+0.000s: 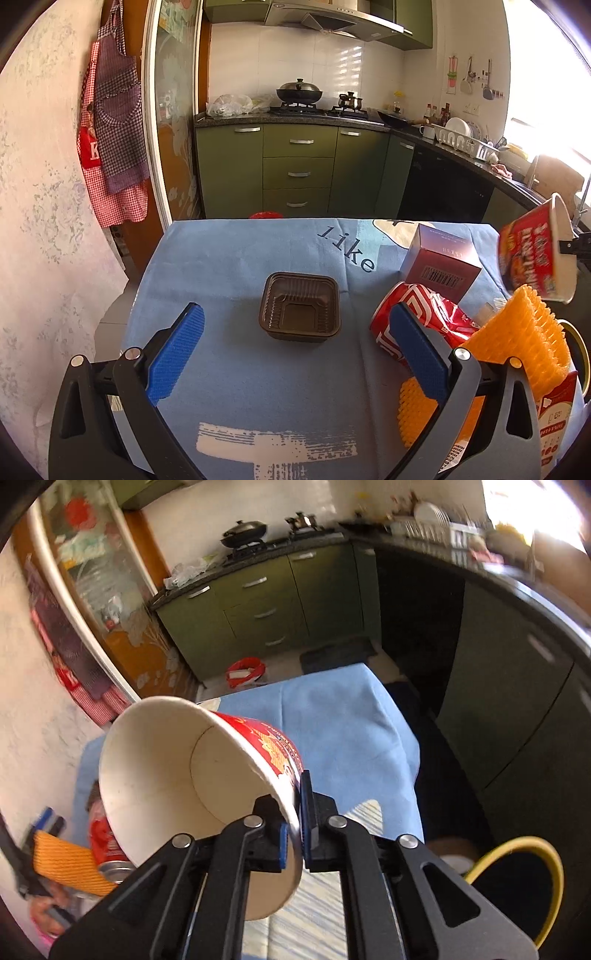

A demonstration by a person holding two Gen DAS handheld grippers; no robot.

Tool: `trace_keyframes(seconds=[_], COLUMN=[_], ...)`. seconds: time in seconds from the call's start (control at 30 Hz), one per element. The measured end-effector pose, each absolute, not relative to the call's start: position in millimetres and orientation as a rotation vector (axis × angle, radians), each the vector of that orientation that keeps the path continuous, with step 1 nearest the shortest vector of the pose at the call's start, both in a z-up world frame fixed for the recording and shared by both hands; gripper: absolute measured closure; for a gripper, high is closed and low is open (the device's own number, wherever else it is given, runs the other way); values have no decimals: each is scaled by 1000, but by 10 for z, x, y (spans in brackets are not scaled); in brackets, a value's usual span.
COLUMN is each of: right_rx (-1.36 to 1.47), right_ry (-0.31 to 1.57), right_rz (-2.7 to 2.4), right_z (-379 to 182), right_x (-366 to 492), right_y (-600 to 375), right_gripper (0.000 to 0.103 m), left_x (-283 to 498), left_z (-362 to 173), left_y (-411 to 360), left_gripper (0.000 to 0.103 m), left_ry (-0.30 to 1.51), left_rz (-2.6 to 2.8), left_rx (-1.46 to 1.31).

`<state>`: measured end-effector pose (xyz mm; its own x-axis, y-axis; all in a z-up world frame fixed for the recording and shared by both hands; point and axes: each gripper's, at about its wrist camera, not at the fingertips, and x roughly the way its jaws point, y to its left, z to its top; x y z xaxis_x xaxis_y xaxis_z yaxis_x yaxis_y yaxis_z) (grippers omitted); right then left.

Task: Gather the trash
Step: 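Carry the paper bucket over the yellow-rimmed bin and open the right tool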

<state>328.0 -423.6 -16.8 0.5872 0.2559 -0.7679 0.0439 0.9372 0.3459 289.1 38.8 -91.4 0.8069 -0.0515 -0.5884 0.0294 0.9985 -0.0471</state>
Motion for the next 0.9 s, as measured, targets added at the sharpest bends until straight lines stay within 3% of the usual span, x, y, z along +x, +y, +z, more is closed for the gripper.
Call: trace_keyframes(seconds=[0.27, 0.57, 0.63, 0.73, 0.9], right_rx=[557, 661, 682, 650, 640], right_ry=[1035, 1207, 1235, 1227, 1197], right_rz=[-115, -368, -377, -448, -424], right_z=[-134, -770, -898, -998, -1018], right_x=[2382, 1725, 1781, 1855, 1874], right_y=[-5587, -6508, -6580, -6643, -6579], right_gripper=[98, 96, 93, 58, 58], left_x=[2776, 2713, 2719, 2724, 2737], left_z=[-822, -748, -745, -752, -767], left_y=[392, 374, 382, 393, 399], left_gripper=[4, 4, 4, 4, 4], left_ry=[600, 574, 577, 580, 585], left_rz=[-69, -88, -93, -102, -108], left_rx=[-49, -60, -68, -75, -79])
